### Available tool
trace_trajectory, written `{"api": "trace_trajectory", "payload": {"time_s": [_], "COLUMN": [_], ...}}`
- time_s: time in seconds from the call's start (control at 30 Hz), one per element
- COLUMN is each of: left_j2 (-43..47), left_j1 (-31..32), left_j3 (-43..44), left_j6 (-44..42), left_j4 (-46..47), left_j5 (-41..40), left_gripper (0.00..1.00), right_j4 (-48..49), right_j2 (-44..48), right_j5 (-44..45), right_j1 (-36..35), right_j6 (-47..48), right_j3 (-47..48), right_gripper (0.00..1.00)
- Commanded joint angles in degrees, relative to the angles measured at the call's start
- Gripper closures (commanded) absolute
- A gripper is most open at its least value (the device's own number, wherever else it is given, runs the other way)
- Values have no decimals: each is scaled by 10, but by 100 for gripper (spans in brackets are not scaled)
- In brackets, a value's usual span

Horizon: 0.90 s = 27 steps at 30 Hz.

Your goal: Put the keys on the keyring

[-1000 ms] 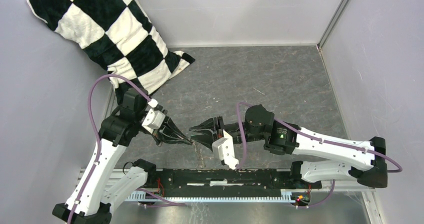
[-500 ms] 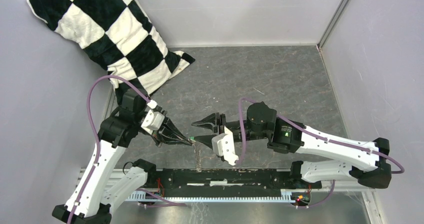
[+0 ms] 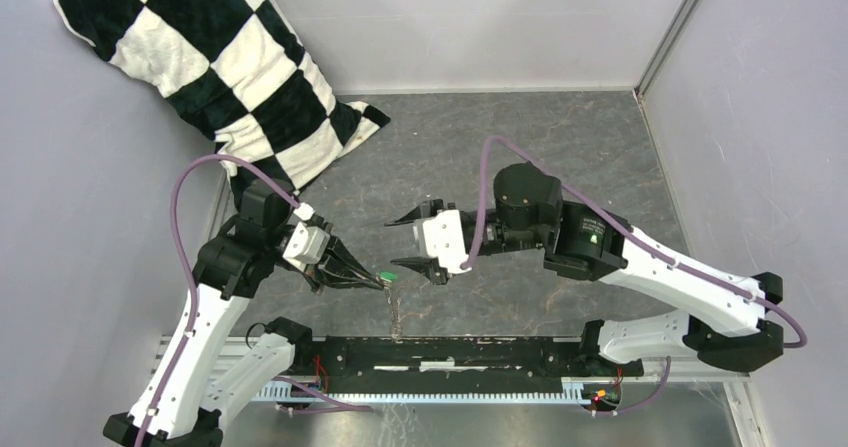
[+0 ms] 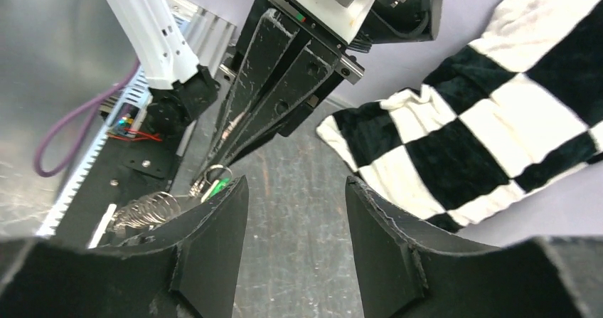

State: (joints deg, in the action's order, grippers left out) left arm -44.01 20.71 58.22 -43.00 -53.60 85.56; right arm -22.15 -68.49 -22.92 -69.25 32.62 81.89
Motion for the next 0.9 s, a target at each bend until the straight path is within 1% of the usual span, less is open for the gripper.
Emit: {"api": "trace_trajectory", "payload": {"time_s": [0.0, 0.07, 0.2, 0.37, 0.47, 0.6, 0.73, 0.87], "left_j2": [13, 18, 30, 43, 49, 52, 52, 56], "left_j1": [0, 0, 0, 0, 0, 0, 0, 0], "left_j3": [0, -4, -19, -39, -47, -50, -50, -51], "left_j6": [-22, -13, 38, 117, 152, 168, 172, 175], "left_j4": [16, 29, 89, 170, 201, 214, 218, 218], "left_j5": [-24, -33, -45, -55, -63, -65, -64, -63], "left_gripper": [98, 98, 98, 98, 98, 98, 98, 98], "right_j4": [-113, -137, -150, -123, -105, -90, -58, -12], "right_j2": [-42, -55, -63, -51, -43, -41, -26, 1], "right_j5": [-39, -57, -66, -35, -27, 6, 71, 82], "right_j1": [0, 0, -7, -22, -26, -36, -43, -44], "right_j6": [-79, -92, -113, -115, -116, -114, -112, -110], "right_j3": [75, 95, 90, 55, 37, 18, -5, -37], "right_gripper": [42, 44, 46, 50, 52, 54, 54, 56]}}
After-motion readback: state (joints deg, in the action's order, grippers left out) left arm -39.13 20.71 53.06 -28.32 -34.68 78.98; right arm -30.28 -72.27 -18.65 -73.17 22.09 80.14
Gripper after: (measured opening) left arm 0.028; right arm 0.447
